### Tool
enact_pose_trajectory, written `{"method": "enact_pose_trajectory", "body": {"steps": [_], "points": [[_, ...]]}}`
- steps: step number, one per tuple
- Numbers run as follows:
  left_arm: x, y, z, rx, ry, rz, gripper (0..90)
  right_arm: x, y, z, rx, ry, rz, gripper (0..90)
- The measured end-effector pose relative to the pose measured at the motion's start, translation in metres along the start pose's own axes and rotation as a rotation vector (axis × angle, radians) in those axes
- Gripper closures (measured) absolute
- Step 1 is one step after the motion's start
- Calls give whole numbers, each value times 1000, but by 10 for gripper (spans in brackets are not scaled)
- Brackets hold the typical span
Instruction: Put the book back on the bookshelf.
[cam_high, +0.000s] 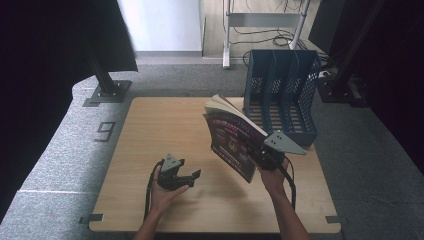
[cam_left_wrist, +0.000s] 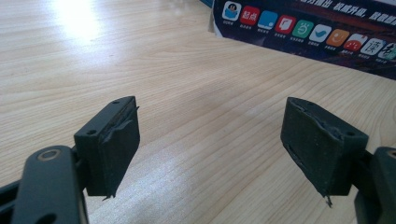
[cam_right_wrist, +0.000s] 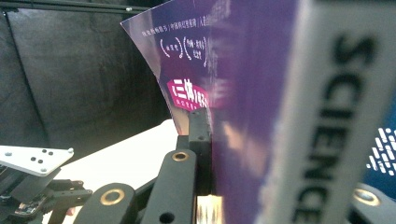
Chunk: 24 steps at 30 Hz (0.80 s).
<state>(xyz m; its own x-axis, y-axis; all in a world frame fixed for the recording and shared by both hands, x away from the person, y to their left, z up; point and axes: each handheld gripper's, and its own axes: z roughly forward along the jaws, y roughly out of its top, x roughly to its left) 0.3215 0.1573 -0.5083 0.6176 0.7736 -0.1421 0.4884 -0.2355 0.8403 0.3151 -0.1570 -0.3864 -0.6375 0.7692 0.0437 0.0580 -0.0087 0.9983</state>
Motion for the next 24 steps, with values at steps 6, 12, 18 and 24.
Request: {"method": "enact_pose_trajectory", "body": {"steps": [6, 12, 18, 24], "points": [[0, 0, 0, 2, -4, -2, 200, -4, 4, -2, -7, -17, -1, 818], [0, 0, 0, 4, -6, -2, 199, -8, 8, -5, -12, -29, 2, 818], [0, 0, 0, 0, -2, -6, 208, -11, 11, -6, -22, -42, 4, 818], [1, -1, -2, -16, 11, -15, 213, -12, 13, -6, -25, -52, 3, 818]]}}
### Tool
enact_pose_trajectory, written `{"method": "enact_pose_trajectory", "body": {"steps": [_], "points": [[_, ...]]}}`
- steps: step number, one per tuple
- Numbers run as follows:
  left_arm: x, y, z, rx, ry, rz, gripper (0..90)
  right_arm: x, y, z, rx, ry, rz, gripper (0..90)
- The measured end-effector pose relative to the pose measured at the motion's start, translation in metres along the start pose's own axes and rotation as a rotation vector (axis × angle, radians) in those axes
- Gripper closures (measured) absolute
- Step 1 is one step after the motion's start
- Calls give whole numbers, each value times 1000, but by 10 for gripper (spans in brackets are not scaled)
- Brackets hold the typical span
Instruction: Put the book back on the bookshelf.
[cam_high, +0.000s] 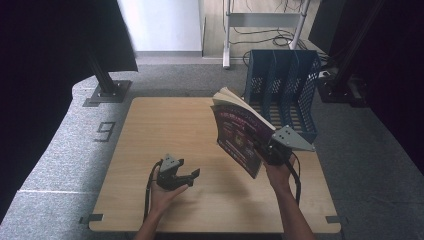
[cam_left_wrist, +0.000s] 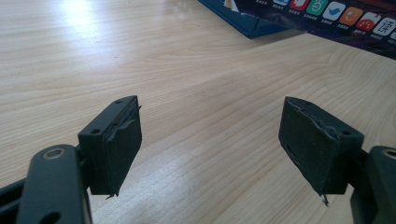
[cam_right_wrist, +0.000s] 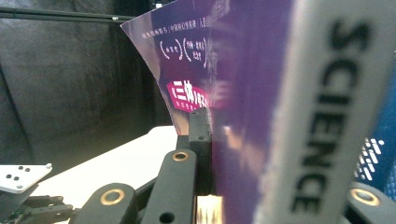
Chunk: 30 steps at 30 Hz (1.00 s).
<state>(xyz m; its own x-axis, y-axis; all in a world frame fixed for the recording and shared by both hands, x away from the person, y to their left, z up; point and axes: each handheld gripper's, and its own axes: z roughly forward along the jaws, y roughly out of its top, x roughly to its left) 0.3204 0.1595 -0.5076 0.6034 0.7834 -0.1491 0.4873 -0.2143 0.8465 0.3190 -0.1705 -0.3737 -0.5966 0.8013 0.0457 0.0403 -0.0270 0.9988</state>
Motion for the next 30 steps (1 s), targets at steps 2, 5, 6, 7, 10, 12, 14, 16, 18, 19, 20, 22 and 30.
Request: {"method": "enact_pose_trajectory", "body": {"steps": [2, 5, 6, 7, 10, 12, 14, 16, 18, 19, 20, 22, 30], "points": [[0, 0, 0, 0, -1, -2, 214, -1, 1, 0, -3, -6, 0, 818], [0, 0, 0, 0, -3, -5, 213, -2, 3, -1, -9, -12, 1, 818], [1, 0, 0, 4, -8, -5, 213, -3, 4, -1, -11, -14, 0, 818], [1, 0, 0, 5, -7, -5, 212, -3, 4, -1, -10, -15, -1, 818], [1, 0, 0, 8, -7, -6, 212, -5, 6, -1, -15, -23, -1, 818], [1, 0, 0, 8, -6, -7, 212, -6, 7, -1, -17, -27, -1, 818], [1, 0, 0, 7, -5, -10, 212, -7, 8, -1, -19, -31, -3, 818], [2, 0, 0, 8, -6, -12, 212, -8, 9, -1, -22, -34, -2, 818], [2, 0, 0, 9, -7, -13, 212, -9, 10, -1, -24, -40, -1, 818], [2, 0, 0, 9, -8, -14, 212, -10, 10, -1, -24, -43, -1, 818], [2, 0, 0, 9, -8, -14, 213, -10, 11, -1, -24, -46, -1, 818], [2, 0, 0, 10, -9, -14, 213, -11, 11, -1, -24, -48, -2, 818], [-1, -1, 2, 17, -13, -14, 213, -14, 14, 0, -27, -63, 0, 818]]}}
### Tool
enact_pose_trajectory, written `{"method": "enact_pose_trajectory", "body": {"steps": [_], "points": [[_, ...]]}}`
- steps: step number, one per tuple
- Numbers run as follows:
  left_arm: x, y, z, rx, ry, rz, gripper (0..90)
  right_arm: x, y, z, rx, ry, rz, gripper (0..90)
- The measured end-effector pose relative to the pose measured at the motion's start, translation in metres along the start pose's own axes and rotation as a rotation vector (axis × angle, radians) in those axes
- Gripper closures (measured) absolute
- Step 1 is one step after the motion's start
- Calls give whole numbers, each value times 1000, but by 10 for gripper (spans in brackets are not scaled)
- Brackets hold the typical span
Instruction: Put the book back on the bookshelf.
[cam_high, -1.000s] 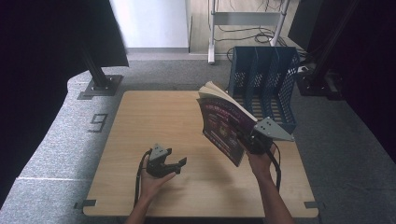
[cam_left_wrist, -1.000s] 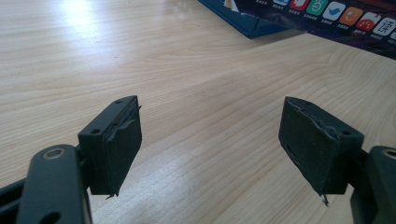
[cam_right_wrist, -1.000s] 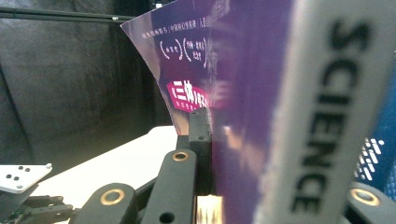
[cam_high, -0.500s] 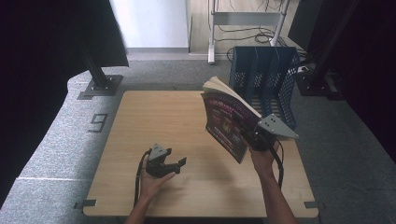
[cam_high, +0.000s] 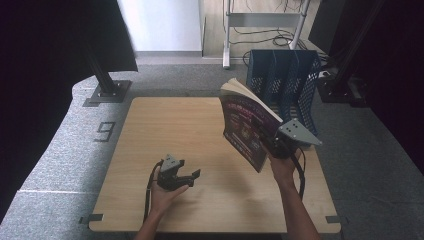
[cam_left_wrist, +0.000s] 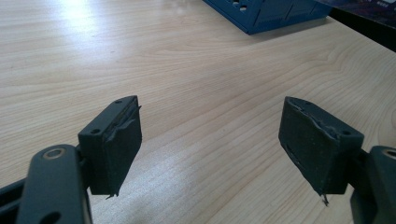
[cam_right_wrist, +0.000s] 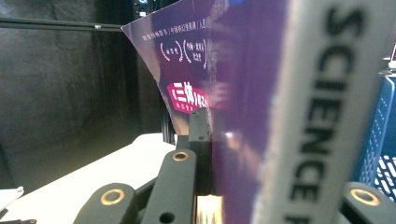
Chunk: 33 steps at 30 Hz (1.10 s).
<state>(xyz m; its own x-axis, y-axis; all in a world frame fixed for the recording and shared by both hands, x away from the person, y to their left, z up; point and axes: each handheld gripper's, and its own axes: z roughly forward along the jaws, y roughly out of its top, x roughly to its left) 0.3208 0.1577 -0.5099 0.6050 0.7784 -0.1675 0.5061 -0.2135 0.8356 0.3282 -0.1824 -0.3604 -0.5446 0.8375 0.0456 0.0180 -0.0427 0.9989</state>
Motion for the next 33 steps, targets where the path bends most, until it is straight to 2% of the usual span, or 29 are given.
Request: {"method": "enact_pose_trajectory", "body": {"steps": [27, 33], "points": [[2, 0, -1, 3, 7, -4, 213, -14, 9, 4, -2, -60, -7, 818], [3, 0, -1, 2, 7, -9, 213, -19, 14, 4, -3, -90, -19, 818]]}}
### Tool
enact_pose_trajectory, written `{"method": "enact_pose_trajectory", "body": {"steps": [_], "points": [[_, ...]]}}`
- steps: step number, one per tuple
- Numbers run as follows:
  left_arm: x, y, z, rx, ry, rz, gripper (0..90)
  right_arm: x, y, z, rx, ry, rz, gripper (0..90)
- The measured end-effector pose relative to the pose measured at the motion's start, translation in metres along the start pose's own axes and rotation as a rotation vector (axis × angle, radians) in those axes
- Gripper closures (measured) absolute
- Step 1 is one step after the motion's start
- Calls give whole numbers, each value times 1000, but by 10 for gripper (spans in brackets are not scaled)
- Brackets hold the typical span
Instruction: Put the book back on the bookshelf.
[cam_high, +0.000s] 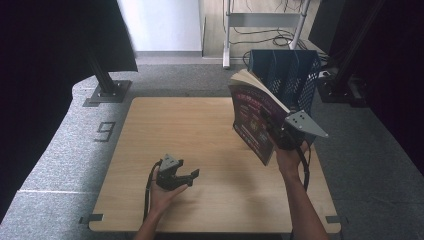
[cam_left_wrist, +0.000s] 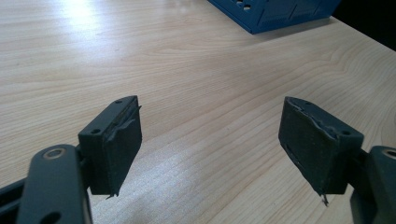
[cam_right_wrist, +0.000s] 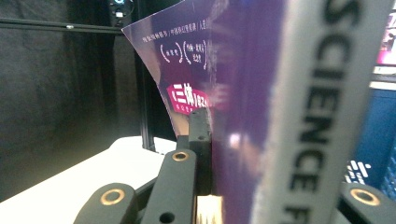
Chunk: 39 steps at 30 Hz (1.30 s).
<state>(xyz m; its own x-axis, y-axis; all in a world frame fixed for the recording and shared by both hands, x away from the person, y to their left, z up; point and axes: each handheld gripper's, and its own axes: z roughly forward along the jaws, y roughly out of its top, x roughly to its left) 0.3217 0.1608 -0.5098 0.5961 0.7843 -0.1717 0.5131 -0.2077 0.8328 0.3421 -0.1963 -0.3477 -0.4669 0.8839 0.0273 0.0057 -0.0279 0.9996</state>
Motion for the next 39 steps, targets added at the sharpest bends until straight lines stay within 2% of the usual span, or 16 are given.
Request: {"method": "enact_pose_trajectory", "body": {"steps": [22, 39], "points": [[0, 0, 0, 2, -6, -4, 213, -15, 3, 3, -2, -56, 20, 818], [1, 0, -1, 0, -7, -8, 213, -27, 9, 8, -7, -103, 15, 818]]}}
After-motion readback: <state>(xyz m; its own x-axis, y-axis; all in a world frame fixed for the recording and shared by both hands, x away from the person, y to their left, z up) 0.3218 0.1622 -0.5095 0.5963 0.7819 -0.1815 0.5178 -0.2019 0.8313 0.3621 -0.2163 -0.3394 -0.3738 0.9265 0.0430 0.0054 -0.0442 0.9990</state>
